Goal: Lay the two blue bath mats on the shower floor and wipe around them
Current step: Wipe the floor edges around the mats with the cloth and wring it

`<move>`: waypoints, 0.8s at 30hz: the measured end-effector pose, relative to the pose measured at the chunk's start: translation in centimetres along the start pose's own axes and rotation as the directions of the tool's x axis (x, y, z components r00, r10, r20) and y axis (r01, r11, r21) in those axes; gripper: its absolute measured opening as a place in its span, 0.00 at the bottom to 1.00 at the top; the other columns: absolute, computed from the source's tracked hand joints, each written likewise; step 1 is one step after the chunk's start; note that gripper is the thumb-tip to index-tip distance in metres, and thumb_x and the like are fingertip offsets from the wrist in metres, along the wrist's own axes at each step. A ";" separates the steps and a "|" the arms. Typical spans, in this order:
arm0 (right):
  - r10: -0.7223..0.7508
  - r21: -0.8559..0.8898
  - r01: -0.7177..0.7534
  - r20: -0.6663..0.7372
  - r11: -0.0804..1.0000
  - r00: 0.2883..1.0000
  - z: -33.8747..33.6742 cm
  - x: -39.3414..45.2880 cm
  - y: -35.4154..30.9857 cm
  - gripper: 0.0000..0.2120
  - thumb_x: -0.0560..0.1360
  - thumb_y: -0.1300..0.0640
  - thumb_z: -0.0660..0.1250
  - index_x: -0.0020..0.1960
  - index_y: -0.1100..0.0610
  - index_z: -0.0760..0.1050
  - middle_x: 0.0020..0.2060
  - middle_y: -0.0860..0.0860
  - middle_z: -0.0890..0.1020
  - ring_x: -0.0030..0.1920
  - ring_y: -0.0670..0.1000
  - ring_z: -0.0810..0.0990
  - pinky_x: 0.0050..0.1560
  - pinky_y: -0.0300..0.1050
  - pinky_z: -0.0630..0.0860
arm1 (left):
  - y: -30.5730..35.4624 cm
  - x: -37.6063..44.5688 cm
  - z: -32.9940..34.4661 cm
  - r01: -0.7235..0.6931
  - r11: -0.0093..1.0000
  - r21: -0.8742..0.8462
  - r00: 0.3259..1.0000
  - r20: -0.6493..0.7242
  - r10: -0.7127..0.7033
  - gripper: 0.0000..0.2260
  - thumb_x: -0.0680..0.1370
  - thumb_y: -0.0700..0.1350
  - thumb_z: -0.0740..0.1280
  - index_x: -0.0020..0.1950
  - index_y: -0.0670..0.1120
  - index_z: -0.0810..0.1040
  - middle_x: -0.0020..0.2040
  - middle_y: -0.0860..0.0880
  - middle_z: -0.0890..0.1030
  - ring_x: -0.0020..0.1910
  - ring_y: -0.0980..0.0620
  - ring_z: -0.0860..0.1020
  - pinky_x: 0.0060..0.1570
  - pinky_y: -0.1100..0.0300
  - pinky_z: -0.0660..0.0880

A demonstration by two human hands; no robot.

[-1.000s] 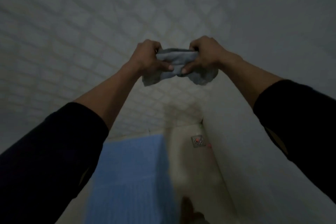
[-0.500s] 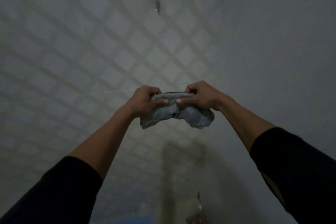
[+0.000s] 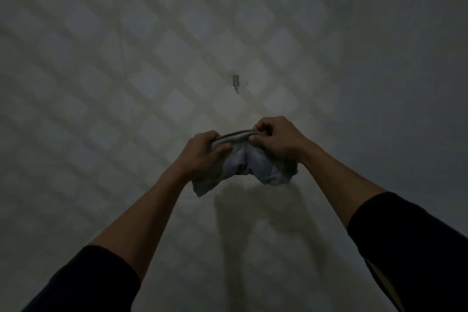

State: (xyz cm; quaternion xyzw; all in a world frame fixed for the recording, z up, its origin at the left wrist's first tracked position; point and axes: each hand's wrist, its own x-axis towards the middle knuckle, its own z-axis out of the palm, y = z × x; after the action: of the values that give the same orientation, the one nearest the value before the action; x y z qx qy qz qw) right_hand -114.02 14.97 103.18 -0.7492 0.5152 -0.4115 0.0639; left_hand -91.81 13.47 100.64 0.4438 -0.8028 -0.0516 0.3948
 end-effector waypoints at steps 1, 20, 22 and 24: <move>-0.018 -0.016 0.017 -0.024 1.000 1.000 -0.1 1.3 -0.1 0.01 0.73 0.53 0.70 0.43 0.50 0.79 0.39 0.49 0.82 0.41 0.49 0.80 0.42 0.43 0.75 | -0.2 1.4 -0.4 -0.002 1.000 0.009 1.000 -0.019 0.002 0.10 0.79 0.49 0.66 0.46 0.43 0.77 0.40 0.45 0.78 0.40 0.45 0.76 0.38 0.56 0.69; -0.158 -0.309 0.033 -0.390 0.950 0.907 -0.1 14.6 -1.3 0.06 0.78 0.55 0.61 0.54 0.46 0.72 0.49 0.52 0.76 0.47 0.56 0.77 0.42 0.46 0.71 | -1.2 16.4 -2.9 0.005 0.985 0.173 0.944 -0.325 0.053 0.10 0.78 0.51 0.65 0.58 0.53 0.71 0.56 0.45 0.74 0.52 0.40 0.75 0.51 0.45 0.76; -0.191 -0.363 0.028 -0.422 0.932 0.886 1.0 14.3 -0.8 0.06 0.80 0.54 0.59 0.54 0.47 0.73 0.50 0.52 0.74 0.45 0.58 0.76 0.40 0.47 0.72 | -1.4 15.9 -2.1 0.021 0.986 0.166 0.941 -0.338 0.037 0.09 0.78 0.51 0.66 0.57 0.54 0.74 0.55 0.45 0.74 0.50 0.39 0.76 0.49 0.46 0.77; -0.199 -0.370 0.024 -0.445 0.929 0.873 1.8 13.8 -0.2 0.07 0.80 0.52 0.58 0.54 0.47 0.74 0.51 0.52 0.74 0.44 0.59 0.77 0.40 0.49 0.75 | -1.7 15.3 -1.3 0.030 0.988 0.155 0.947 -0.319 0.021 0.09 0.78 0.51 0.66 0.57 0.53 0.78 0.53 0.45 0.75 0.51 0.39 0.77 0.49 0.48 0.77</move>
State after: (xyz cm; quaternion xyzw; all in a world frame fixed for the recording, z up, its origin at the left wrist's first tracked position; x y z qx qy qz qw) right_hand -110.81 3.11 109.68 -0.6533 0.5354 -0.4862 -0.2239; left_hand -94.26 1.32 109.82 0.4778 -0.7287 0.0838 0.4833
